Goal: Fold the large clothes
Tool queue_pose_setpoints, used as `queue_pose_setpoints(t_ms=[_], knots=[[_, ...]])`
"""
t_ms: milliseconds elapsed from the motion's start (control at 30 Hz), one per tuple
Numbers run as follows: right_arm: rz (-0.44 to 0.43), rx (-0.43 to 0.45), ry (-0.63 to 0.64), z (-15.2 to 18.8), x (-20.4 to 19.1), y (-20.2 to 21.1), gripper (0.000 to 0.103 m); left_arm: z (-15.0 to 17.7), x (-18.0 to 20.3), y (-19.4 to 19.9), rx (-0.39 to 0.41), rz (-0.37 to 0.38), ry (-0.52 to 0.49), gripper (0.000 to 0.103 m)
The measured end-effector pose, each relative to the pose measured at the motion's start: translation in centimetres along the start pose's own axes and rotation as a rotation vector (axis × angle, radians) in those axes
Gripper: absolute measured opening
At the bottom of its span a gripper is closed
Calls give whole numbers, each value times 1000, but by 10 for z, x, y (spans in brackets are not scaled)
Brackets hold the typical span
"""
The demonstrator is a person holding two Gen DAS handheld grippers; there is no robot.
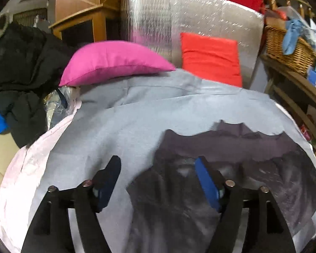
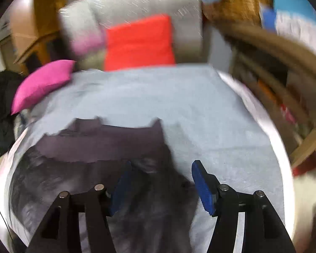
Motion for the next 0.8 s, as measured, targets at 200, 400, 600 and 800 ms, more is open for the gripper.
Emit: queue_pose_setpoints(t_ms=[200,400,600,800], knots=[[-11,46,116,56,-49,10,67,40,52,7,19,-15,-67,77],[128,-60,65,101,-8,-40,67,89,59,-32,-116,-40,-63,78],[89,-48,-20,106,7,-51,69,92,57,-31,-98,-51,-68,80],[85,-14,-65,87,2,-18,70,75,58,3,-28,-70,-23,80]])
Point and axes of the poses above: each gripper's, at about its wrist camera, not at the fingertips, and y roughly against the way its jaws point, x to its right, z to its underside, the point moved 6 cm from there along -y, roughly the way its jaws point, and after that the axes turned 9 degrees about -y, right-handed, at the moved point
